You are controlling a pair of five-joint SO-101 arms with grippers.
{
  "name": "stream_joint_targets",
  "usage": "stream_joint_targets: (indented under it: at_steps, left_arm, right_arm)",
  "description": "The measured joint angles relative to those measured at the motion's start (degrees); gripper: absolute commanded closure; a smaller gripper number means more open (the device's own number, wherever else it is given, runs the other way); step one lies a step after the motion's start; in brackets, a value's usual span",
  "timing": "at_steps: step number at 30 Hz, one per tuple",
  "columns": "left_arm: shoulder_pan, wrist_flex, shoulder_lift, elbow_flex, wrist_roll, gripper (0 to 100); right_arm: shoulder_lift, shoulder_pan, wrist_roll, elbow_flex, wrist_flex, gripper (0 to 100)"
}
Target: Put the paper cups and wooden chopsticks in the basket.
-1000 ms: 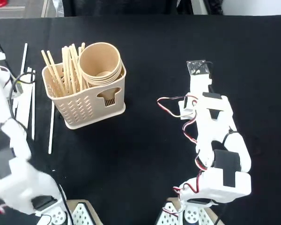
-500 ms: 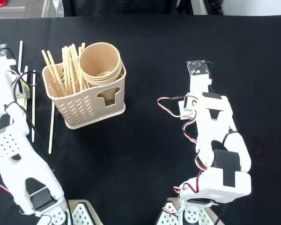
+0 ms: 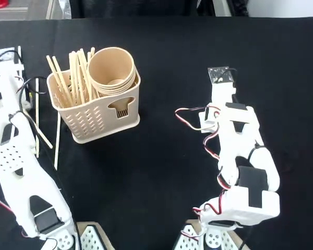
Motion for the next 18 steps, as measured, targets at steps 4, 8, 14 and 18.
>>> stream_joint_targets:
  at_steps: [4,8,14,18]
  left_arm:
    - [-0.2,4.3,-3.1,1.5,0.1,97]
    - [-0.2,5.9,-7.4,1.6,0.2,97]
    - [-0.2,7.6,-18.0,5.7,0.2,97]
    - [-0.2,4.8,-28.6,14.9,0.2,97]
  right_arm:
    - [0.0,0.0,0.0,0.0,0.0,98.6]
    - [0.0,0.0,0.0,0.0,0.0,98.6]
    - [0.0,0.0,0.0,0.0,0.0,98.6]
    - [0.0,0.0,0.0,0.0,0.0,98.6]
